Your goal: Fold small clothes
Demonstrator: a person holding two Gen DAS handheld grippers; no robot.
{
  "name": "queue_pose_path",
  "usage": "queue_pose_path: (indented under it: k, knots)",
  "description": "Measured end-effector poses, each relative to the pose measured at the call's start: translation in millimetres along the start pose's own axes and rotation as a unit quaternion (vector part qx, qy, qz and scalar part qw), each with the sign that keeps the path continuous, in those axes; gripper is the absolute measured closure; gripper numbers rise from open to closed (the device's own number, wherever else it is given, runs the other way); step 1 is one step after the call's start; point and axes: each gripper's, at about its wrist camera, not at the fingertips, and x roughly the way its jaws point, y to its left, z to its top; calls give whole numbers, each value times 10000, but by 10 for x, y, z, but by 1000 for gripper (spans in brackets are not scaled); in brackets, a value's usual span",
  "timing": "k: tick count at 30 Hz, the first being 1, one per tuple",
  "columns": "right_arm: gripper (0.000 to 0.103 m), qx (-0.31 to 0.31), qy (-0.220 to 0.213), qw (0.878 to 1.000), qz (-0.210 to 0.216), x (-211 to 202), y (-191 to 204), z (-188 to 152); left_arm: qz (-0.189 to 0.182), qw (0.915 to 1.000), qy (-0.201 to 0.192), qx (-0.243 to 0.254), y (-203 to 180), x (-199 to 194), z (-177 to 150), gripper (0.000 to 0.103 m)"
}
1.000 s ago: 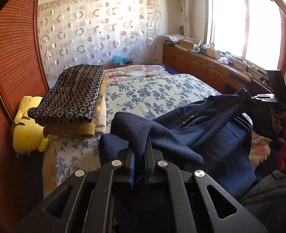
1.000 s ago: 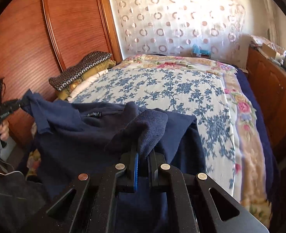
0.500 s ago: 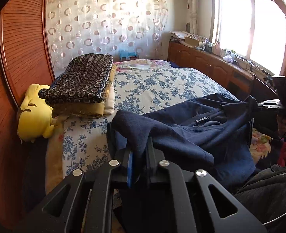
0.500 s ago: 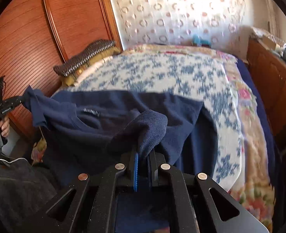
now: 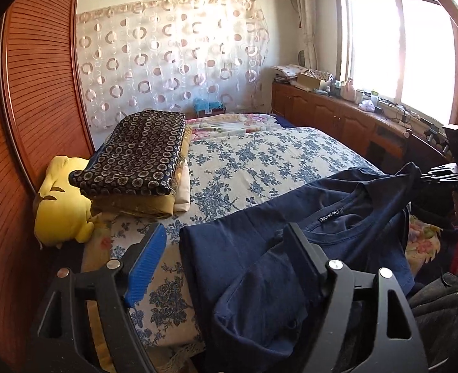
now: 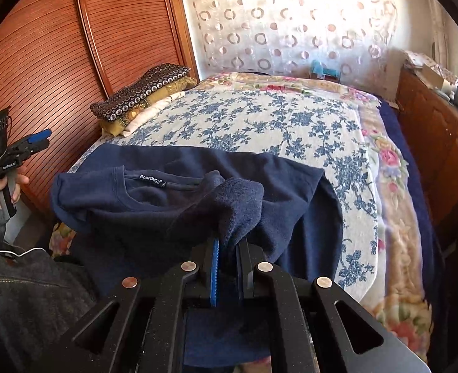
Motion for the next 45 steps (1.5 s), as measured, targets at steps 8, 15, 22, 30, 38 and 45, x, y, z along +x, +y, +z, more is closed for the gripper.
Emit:
queue_pose_path:
  k: [8, 15, 22, 30, 38, 45]
  knots:
    - [67, 48, -83, 9996, -247, -146, -71, 22, 6, 9995, 200, -243, 48, 285, -62, 25]
    - [67, 187, -196, 9984, -501, -65, -176, 80, 27, 9988, 263, -402, 93, 382, -76, 25]
    - [66, 303, -227, 9975, -600, 258, -261, 197, 43, 9983, 353, -456, 103, 476, -115, 25]
    - [61, 868, 168, 9934, -734, 953, -664, 353, 63, 9976, 493, -488, 113, 568, -188, 25]
    - [61, 1506, 150, 9879, -330, 1273, -910, 467, 94, 9967, 605, -526, 132, 622, -252, 25]
    - [98, 1023, -369, 9925, -563, 1094, -741, 489, 108, 9964, 633, -560, 155, 651, -274, 25]
